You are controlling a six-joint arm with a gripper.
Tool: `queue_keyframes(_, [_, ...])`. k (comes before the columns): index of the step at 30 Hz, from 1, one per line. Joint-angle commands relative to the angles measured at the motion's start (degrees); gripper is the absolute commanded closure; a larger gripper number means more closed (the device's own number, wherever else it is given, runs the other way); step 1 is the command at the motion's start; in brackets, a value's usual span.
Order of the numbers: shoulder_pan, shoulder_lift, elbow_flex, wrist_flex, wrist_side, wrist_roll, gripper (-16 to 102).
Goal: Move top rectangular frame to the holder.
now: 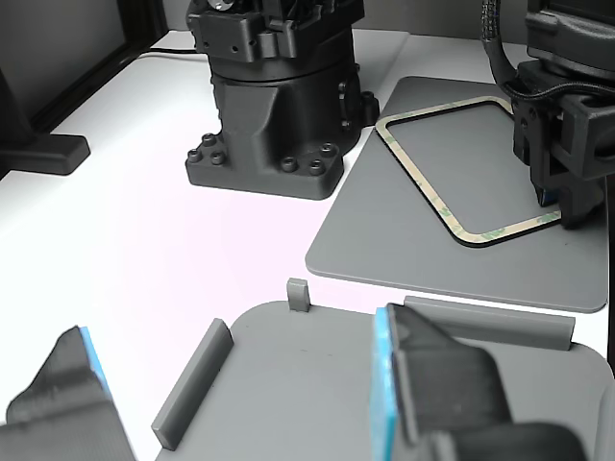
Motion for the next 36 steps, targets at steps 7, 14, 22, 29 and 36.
queue_keyframes(7, [-0.26, 1.41, -2.29, 0.0, 0.26, 0.18, 26])
queue_keyframes(14, [-0.26, 1.23, -2.2, -0.26, 0.53, 0.62, 35])
queue_keyframes(22, [-0.26, 0.97, -1.67, -1.14, 0.62, 0.79, 38])
queue_keyframes(29, [-0.26, 0.88, -0.88, -2.64, 1.93, 2.29, 70])
queue_keyframes(36, [-0.26, 0.53, -1.85, -2.81, 3.16, 2.72, 96])
